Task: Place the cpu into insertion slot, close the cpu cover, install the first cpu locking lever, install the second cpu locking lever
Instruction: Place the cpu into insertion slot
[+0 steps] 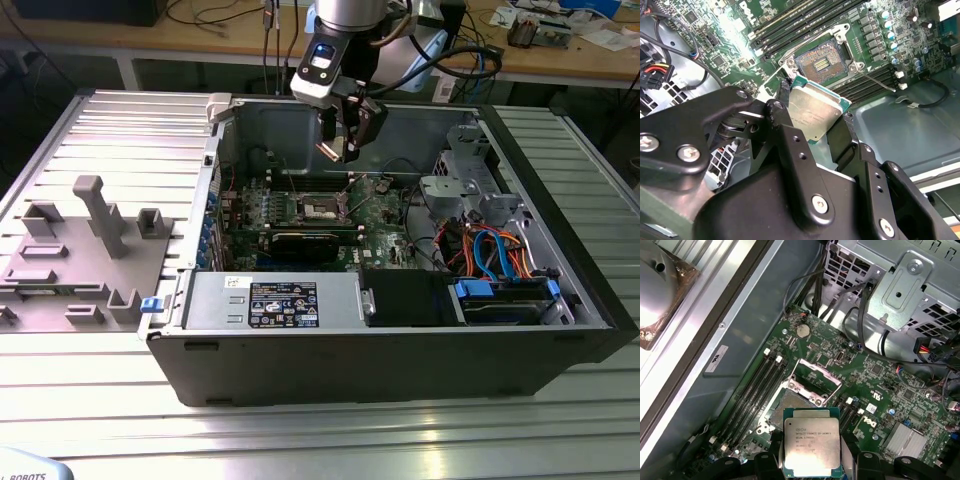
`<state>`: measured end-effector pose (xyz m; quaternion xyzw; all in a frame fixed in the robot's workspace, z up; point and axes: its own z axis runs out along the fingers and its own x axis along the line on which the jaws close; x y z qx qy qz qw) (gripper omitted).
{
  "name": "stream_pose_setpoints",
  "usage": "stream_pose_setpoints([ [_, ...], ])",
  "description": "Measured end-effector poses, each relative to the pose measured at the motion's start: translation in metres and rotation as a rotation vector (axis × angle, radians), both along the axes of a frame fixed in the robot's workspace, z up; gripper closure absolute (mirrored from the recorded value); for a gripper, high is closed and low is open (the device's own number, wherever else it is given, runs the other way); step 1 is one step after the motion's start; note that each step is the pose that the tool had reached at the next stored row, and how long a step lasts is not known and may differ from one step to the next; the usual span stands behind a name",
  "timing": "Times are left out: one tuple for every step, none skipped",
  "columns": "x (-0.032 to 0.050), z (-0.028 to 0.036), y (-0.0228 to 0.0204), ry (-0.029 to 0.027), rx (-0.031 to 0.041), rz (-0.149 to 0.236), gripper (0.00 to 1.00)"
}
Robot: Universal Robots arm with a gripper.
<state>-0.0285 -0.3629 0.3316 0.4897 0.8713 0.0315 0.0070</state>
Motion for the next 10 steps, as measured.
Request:
stream_pose_setpoints([
  [0.0,0.0,0.0,0.0,0.0,-0.001,0.46],
  [0.0,0.0,0.0,0.0,0.0,-0.002,0.46],
  [0.0,0.0,0.0,0.0,0.0,-0.004,0.46],
  [0.0,0.0,0.0,0.0,0.0,-0.005,0.46],
  [0.0,0.0,0.0,0.0,0.0,-0.006,0.46],
  [0.0,0.0,0.0,0.0,0.0,-0.007,0.46],
  [0.0,0.0,0.0,0.0,0.0001,-0.009,0.46],
  [0.0,0.0,0.0,-0.0001,0.0001,-0.011,0.46],
  [0.0,0.0,0.0,0.0,0.0,-0.013,0.46],
  [0.0,0.0,0.0,0.0,0.0,-0.014,0.46],
])
